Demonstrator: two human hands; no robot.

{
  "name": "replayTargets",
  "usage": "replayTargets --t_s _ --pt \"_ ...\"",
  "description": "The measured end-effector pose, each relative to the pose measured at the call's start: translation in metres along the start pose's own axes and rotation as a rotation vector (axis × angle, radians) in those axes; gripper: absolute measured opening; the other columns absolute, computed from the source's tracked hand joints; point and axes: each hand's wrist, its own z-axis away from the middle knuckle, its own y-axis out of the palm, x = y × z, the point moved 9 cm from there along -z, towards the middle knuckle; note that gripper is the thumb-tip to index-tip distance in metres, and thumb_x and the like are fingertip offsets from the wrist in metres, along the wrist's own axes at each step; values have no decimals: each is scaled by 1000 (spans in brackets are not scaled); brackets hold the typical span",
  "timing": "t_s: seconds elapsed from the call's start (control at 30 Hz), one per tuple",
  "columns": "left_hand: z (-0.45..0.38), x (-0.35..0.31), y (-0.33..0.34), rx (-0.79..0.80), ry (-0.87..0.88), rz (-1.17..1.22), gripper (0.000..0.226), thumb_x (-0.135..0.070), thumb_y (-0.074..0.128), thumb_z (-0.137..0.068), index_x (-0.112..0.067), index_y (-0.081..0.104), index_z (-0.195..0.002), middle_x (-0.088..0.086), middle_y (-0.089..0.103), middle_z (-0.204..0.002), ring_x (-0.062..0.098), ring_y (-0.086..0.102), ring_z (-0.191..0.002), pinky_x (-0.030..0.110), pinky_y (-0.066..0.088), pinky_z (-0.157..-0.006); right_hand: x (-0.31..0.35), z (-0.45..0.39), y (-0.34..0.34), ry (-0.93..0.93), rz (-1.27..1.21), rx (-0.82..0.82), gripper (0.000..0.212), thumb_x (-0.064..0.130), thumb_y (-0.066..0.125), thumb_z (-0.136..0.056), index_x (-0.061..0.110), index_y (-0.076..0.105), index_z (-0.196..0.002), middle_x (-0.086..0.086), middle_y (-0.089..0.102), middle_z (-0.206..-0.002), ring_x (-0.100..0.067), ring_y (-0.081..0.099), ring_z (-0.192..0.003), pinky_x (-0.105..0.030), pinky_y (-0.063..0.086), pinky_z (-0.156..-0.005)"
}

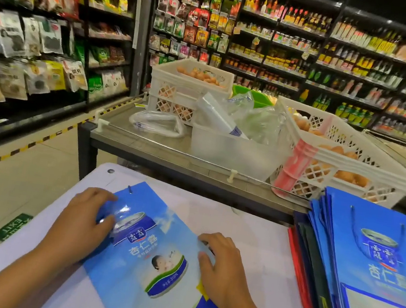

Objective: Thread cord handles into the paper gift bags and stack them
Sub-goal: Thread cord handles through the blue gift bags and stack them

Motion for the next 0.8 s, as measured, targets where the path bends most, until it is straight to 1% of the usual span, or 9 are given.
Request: replayTargets --t_s 0.1,0.17,0.23,0.3,0.43,0.53,0.6,0.7,0.8 --pt "-27 -1 10 49 -63 -50 50 -27 70 -95 -25 56 -142 2 54 -148 26 55 -129 41 47 -103 6 2 2 -18 8 35 32 54 51 -100 45 53 -130 32 52 -125 9 49 -115 -9 39 -94" --pt "-38 -5 20 85 -89 -45 50 -31 69 -96 -26 54 -144 6 60 -144 27 61 -123 41 50 -97 7 3 2 -18 14 52 35 56 52 -100 45 52 -132 31 52 -128 7 50 -115 -10 41 -96" --pt "-44 -11 28 83 -72 -60 44 -33 68 -97 -27 56 -140 6 65 -136 25 65 -113 37 52 -90 8 3 1 -18 20 58 36 56 52 -100 44 53 -134 30 52 -130 5 50 -116 -9 40 -97" --pt "-49 -12 29 30 -62 -79 35 -30 66 -98 -27 62 -133 5 68 -129 25 66 -108 36 52 -86 8 4 1 -30 12 54 35 54 51 -101 43 54 -134 29 53 -130 6 49 -115 -8 37 -96" --pt "-59 6 22 -49 -166 -77 24 -24 65 -99 -22 69 -123 8 73 -117 27 67 -100 42 56 -85 9 5 4 -72 -7 71 32 53 47 -103 43 54 -132 27 55 -128 10 47 -114 -10 37 -98" --pt "-61 17 15 -63 -228 -15 19 -15 64 -99 -20 72 -115 6 75 -104 20 65 -88 35 54 -74 9 5 2 -67 -19 61 32 52 47 -102 42 55 -132 27 55 -128 9 47 -113 -8 37 -96" --pt "-60 20 9 -65 -265 36 16 -10 64 -99 -18 73 -110 5 72 -100 19 62 -87 31 50 -71 8 5 1 -63 -18 48 32 50 48 -103 41 55 -133 26 55 -128 7 47 -114 -8 37 -96" --pt "-57 20 -7 -148 -328 192 15 -8 67 -98 -20 72 -105 5 70 -98 23 64 -88 38 54 -70 5 4 2 -52 -25 35 30 49 49 -103 41 55 -132 26 54 -123 6 48 -113 -7 39 -92" --pt "-53 17 -24 -262 -330 411 13 -10 69 -97 -23 73 -99 4 72 -94 25 67 -90 37 54 -70 3 3 2 -42 -21 12 28 45 51 -104 42 55 -132 30 50 -115 2 50 -114 -7 40 -90"
